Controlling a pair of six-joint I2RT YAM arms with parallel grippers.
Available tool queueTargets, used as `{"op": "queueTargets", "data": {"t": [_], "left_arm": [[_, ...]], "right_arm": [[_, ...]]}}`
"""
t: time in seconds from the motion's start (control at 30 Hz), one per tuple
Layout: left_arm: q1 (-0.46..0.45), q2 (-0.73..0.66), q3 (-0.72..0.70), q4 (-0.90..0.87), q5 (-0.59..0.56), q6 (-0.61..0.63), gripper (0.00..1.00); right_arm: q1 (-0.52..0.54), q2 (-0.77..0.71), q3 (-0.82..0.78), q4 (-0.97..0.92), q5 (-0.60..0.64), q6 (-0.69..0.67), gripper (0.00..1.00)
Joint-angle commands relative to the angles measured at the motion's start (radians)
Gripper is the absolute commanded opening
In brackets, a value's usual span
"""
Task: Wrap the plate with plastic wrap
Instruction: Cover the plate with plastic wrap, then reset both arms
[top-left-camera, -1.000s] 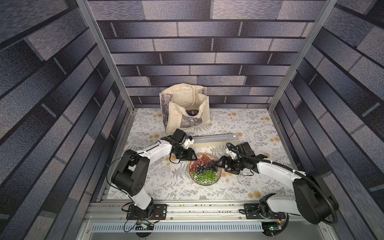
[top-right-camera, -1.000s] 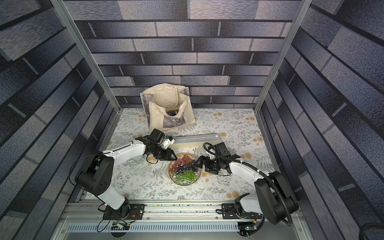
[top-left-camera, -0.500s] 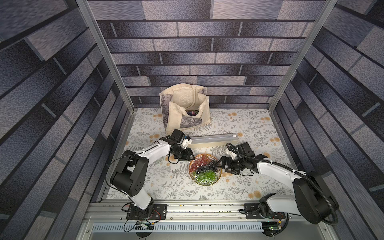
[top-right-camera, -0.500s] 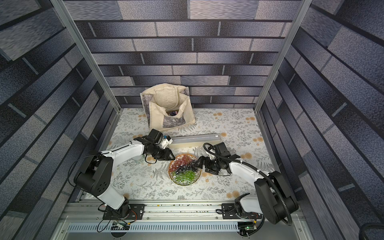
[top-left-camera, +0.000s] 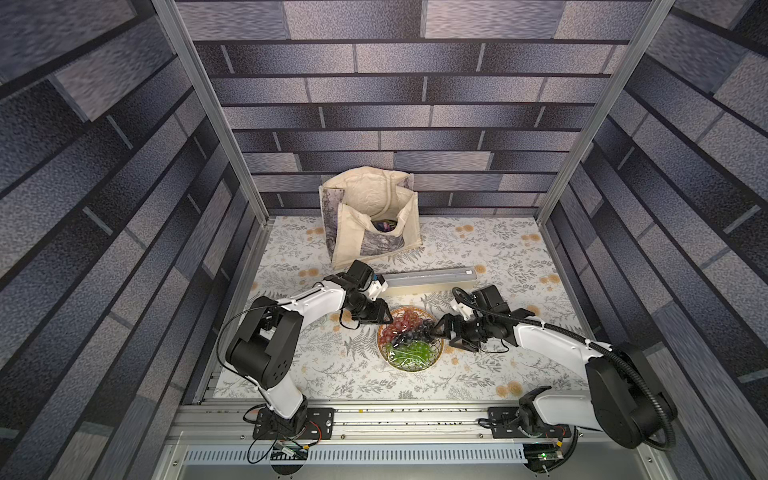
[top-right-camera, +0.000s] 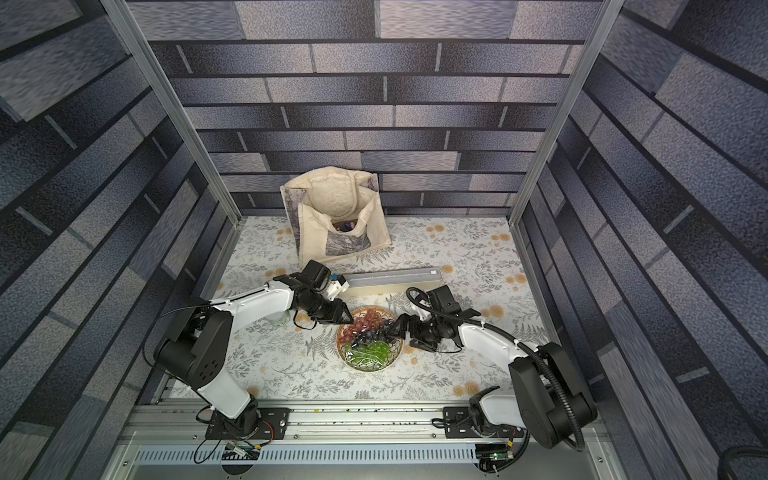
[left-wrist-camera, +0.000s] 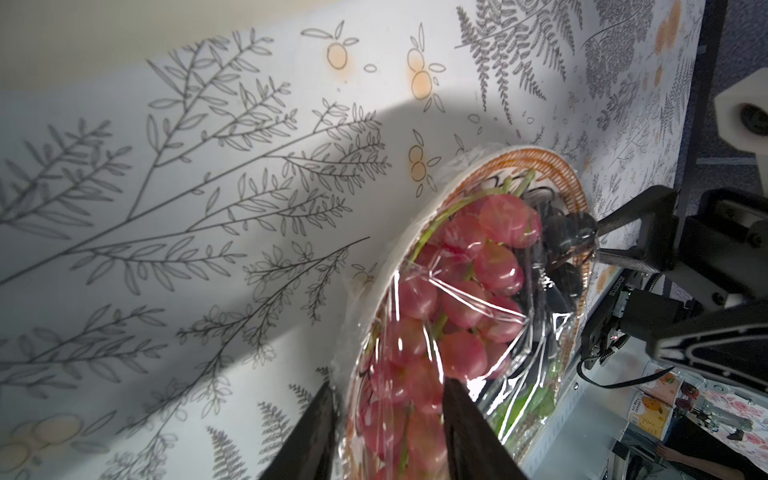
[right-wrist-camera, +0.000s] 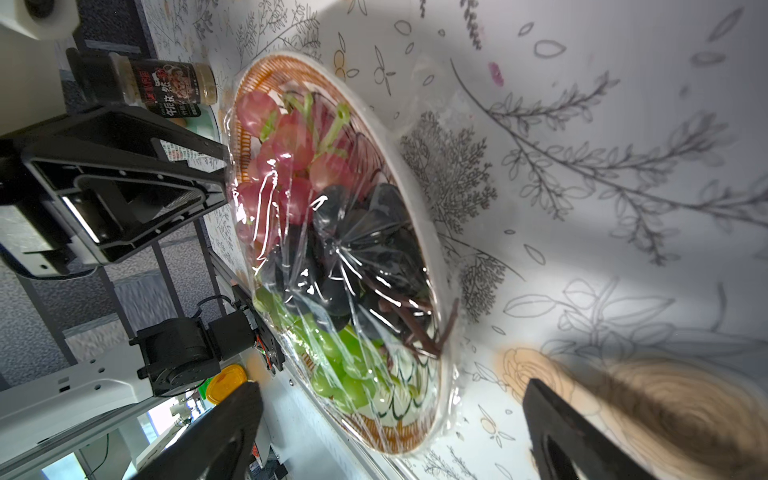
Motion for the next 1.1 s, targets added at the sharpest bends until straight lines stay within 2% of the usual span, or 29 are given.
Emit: {"op": "queueTargets", "data": {"t": [0.0,0.23,0.43,0.5,0.67,0.8,0.97,1.07], "left_arm": [[-0.019,0.019,0.029,-0.034,0.033,0.022,0.45],[-0.021,0.022,0.034,-0.012,0.065,0.004,0.47],[-0.018,0.026,0.045,-0.01,0.069,-0.01,0.52],[-0.006,0.021,0.046,-0.007,0.053,-0.018,0.55],[0.043,-0.039,0.065,-0.042,-0.016,-0.006,0.71],[0.093,-0.146,0.102,-0.104,-0.096,0.033,0.86],[0.233,-0.265,0.151,-0.172,-0.186,0.082,0.98],[0.372,-0.338,0.164,-0.176,-0.29,0.092,1.0]], "right_arm": [[0.008,-0.032,0.015,-0.052,-0.045,0.012,1.0],[0.074,0.002,-0.008,0.101,-0.09,0.166,1.0],[0.111,0.079,0.022,0.317,-0.071,0.304,1.0],[0.112,0.1,0.04,0.322,-0.043,0.311,1.0],[0.089,0.064,0.093,0.077,0.119,0.179,1.0],[0.0,-0.054,0.135,-0.197,0.234,0.025,1.0],[-0.175,-0.169,0.241,-0.399,0.321,-0.177,1.0],[-0.239,-0.186,0.306,-0.433,0.433,-0.318,1.0]]}}
